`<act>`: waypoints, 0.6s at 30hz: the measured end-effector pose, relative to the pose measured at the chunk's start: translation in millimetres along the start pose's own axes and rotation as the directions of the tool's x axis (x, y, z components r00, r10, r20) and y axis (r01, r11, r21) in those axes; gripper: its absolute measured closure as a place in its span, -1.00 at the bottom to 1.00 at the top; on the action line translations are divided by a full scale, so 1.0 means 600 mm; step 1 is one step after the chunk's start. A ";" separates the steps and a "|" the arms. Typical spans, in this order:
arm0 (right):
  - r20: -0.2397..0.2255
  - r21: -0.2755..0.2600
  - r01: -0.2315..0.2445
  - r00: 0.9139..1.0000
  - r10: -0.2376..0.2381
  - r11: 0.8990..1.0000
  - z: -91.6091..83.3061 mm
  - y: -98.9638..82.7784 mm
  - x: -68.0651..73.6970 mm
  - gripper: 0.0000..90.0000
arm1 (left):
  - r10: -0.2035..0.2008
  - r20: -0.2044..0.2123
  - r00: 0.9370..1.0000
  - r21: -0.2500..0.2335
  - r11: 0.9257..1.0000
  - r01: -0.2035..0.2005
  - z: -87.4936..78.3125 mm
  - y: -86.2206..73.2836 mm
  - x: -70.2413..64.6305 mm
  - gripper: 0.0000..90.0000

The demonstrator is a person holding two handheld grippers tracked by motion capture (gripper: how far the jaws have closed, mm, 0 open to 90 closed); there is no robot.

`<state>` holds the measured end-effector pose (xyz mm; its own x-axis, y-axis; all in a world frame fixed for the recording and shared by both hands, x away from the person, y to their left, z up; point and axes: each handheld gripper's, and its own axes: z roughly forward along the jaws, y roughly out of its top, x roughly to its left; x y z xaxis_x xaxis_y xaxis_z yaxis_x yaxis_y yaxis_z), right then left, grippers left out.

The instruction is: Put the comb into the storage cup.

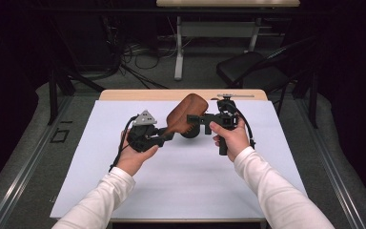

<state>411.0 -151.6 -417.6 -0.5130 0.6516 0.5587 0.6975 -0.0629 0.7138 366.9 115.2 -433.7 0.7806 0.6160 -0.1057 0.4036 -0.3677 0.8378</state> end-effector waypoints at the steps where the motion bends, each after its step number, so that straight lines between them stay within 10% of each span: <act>1: -0.001 -0.002 -0.003 1.000 0.003 1.000 0.001 0.000 0.000 -0.67 | 0.003 0.003 1.000 -0.001 1.000 -0.003 0.000 0.001 -0.001 0.60; 18: -0.021 -0.012 -0.045 0.999 0.045 0.999 0.009 0.000 -0.004 -0.66 | 0.023 0.032 0.999 -0.005 1.000 -0.023 0.010 0.009 -0.021 0.60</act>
<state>414.9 -149.4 -421.3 -0.4917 0.6321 0.5989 0.7138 -0.1013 0.6930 361.9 101.0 -431.3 0.8044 0.5850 -0.1035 0.3834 -0.3781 0.8426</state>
